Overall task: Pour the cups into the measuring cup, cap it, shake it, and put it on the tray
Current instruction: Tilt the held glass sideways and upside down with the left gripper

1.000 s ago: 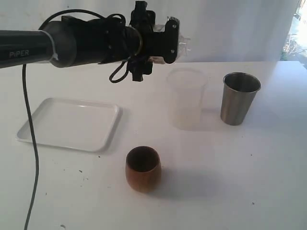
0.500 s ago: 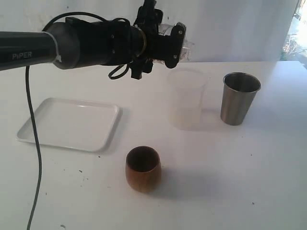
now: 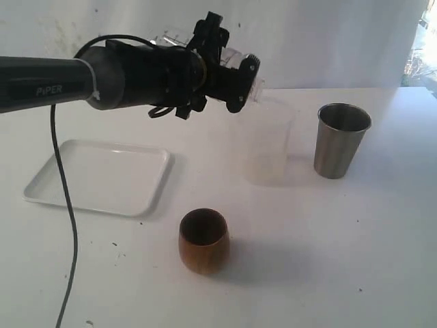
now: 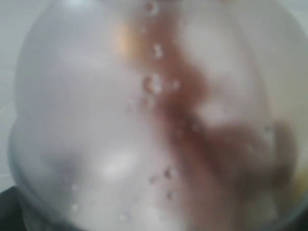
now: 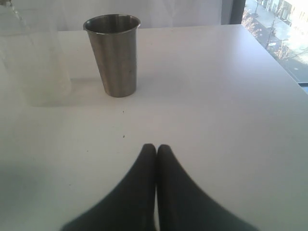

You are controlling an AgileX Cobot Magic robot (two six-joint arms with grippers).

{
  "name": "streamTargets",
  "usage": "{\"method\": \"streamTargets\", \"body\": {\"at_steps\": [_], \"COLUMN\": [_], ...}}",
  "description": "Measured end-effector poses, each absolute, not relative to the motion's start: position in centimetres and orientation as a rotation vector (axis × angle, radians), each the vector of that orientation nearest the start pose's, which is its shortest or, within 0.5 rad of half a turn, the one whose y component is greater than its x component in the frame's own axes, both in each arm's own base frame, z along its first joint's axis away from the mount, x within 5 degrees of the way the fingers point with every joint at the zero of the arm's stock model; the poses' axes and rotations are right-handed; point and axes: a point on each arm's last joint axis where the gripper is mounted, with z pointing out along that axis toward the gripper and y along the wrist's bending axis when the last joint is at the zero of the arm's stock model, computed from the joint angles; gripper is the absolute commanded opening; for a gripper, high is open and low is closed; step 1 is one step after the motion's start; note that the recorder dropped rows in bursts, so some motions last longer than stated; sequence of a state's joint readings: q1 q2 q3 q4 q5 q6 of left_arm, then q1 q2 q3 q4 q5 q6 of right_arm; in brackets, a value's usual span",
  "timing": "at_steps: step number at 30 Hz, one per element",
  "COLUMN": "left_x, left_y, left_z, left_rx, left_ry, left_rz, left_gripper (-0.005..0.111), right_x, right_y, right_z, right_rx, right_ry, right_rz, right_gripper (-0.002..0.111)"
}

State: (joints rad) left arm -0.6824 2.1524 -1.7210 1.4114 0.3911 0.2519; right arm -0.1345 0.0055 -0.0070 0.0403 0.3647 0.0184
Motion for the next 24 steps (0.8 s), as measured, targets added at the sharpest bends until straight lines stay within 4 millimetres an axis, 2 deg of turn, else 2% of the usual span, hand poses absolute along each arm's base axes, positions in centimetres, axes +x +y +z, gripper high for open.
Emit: {"method": "streamTargets", "body": {"at_steps": [4,13,24], "left_x": [41.8,41.9,42.2], "left_y": [-29.5,-29.6,-29.1], "left_z": [23.2,23.5,24.2], "left_rx": [1.82,1.848,1.785], "left_ry": [1.062,0.964,0.962], "left_rz": [0.99,1.069,1.18], "left_gripper": [0.0,0.0,0.0], "right_x": [5.3,5.3,5.3], "right_y": [-0.6,-0.6,-0.6], "right_z": [18.2,18.2,18.2], "right_rx": [0.166,0.166,0.166], "right_ry": [1.839,1.839,1.839], "right_rz": [-0.042,-0.042,-0.042], "right_gripper": [0.0,0.0,0.0]}}
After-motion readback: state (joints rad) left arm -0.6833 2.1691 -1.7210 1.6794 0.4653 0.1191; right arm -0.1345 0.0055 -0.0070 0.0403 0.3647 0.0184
